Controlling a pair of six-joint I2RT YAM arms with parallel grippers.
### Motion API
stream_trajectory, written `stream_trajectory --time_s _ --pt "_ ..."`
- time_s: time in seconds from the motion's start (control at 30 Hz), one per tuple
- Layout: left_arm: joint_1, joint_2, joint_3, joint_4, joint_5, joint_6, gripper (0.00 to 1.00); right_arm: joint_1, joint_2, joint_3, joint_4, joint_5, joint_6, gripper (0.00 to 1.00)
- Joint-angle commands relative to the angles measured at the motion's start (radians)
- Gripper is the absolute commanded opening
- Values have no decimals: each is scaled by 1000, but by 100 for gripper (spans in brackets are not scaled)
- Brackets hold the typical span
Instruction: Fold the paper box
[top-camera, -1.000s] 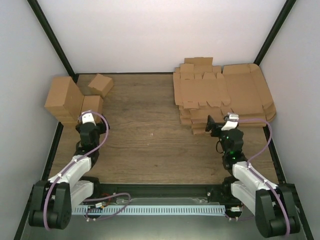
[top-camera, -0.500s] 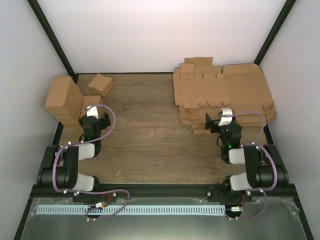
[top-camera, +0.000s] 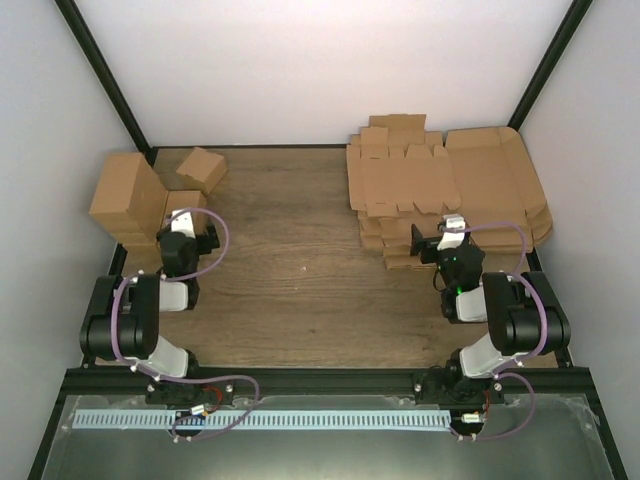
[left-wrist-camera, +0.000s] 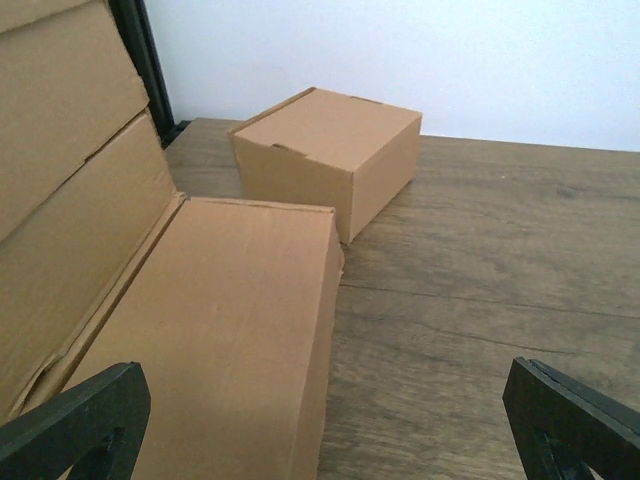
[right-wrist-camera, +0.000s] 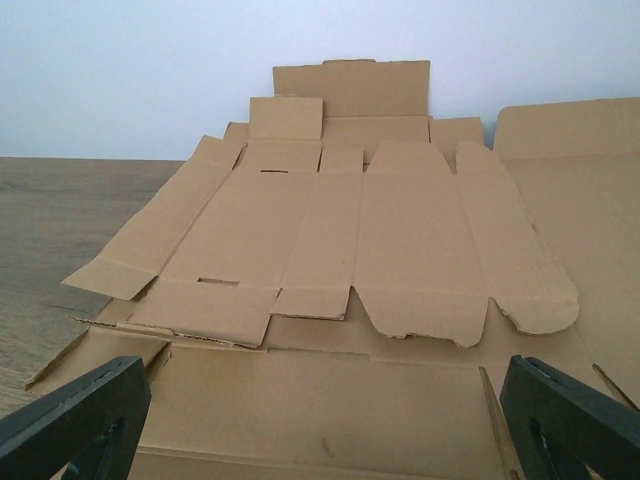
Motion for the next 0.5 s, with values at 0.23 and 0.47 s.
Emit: stream_trajectory --time_s 0.23,0.47 --pt "-15 32 -53 208 74 47 100 -12 1 26 47 5 -4 100" --pt "-14 30 -49 197 75 46 100 -12 1 28 44 6 -4 100"
